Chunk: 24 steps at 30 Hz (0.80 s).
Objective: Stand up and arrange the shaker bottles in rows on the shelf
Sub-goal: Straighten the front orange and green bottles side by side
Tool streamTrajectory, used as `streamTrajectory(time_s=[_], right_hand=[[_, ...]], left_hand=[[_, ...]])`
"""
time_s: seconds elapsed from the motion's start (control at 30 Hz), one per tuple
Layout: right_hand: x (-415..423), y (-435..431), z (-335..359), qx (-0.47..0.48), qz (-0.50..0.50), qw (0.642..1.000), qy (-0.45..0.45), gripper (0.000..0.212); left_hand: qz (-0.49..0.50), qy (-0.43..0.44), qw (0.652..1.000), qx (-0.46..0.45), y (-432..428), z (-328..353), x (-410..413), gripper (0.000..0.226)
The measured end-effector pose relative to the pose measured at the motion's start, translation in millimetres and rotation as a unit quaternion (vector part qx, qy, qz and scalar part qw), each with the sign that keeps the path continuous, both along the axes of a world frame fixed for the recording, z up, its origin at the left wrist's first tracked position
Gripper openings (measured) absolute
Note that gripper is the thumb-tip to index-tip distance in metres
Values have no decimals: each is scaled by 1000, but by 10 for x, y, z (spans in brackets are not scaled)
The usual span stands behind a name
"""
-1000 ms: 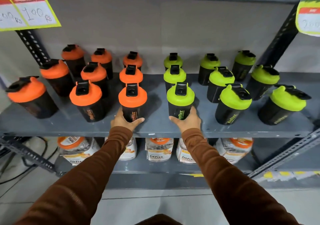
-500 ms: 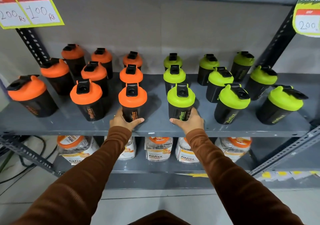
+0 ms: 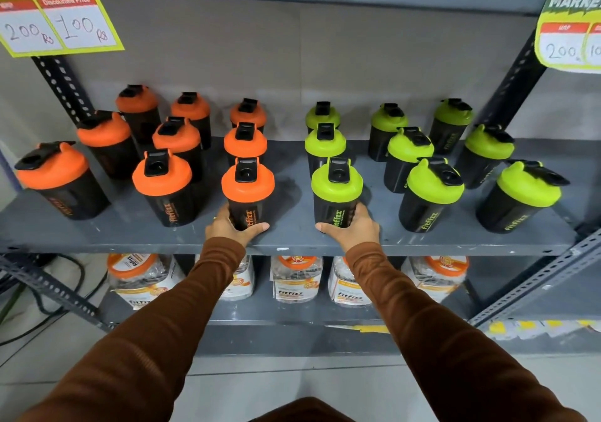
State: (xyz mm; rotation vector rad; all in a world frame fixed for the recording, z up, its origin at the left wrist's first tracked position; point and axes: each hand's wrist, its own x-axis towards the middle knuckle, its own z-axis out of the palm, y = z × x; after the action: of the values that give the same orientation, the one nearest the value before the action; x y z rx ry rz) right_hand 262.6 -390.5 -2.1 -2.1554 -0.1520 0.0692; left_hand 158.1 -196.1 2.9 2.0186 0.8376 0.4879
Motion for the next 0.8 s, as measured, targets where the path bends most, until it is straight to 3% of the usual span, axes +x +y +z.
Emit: streamTrajectory(time_s=[0.8], right_hand=[[57,-32,-68,-8,34,999,-1,78]], left_hand=[[-24,41,999,8,145,-114,85,72]])
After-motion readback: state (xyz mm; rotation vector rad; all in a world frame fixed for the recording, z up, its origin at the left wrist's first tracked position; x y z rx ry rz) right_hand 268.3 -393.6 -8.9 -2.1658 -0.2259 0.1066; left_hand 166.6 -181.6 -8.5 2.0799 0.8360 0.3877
